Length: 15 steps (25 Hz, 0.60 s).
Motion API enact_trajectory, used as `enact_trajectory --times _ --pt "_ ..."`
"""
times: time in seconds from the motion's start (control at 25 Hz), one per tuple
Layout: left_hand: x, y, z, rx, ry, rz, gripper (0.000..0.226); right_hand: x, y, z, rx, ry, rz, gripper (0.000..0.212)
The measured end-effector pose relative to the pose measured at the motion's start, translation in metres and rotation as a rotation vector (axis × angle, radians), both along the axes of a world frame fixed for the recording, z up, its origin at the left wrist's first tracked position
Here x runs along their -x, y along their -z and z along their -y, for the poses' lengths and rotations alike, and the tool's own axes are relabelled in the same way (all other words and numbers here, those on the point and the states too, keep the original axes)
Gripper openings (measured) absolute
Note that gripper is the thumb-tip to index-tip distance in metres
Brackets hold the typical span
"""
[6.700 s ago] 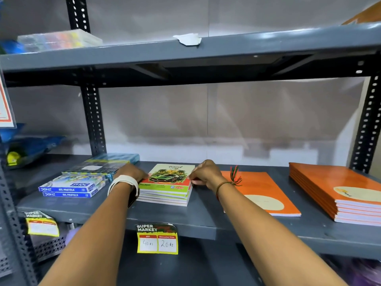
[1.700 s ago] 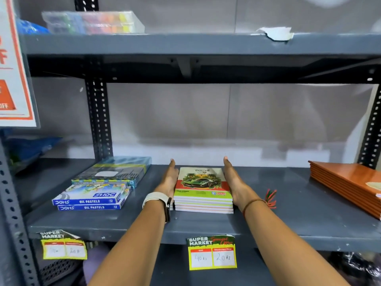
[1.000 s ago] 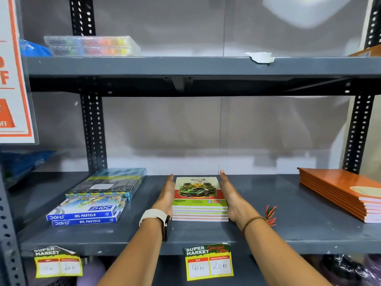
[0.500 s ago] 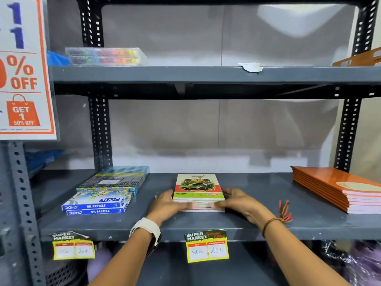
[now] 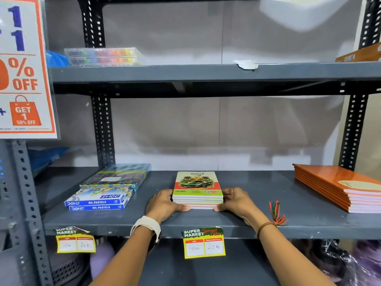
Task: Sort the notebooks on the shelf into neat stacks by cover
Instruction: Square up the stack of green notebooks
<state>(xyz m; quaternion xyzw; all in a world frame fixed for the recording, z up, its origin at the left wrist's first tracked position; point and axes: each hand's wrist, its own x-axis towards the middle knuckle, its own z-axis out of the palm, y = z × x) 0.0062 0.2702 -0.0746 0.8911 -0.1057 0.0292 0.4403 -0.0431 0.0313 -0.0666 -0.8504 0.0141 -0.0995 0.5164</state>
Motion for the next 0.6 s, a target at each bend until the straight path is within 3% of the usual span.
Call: enact_trajectory --times 0.6 --pt "0.002 0.0002 -0.0015 -0.079 0.034 0.046 0.05 -0.0059 0.0072 -0.004 0.143 0.062 0.001 0.037"
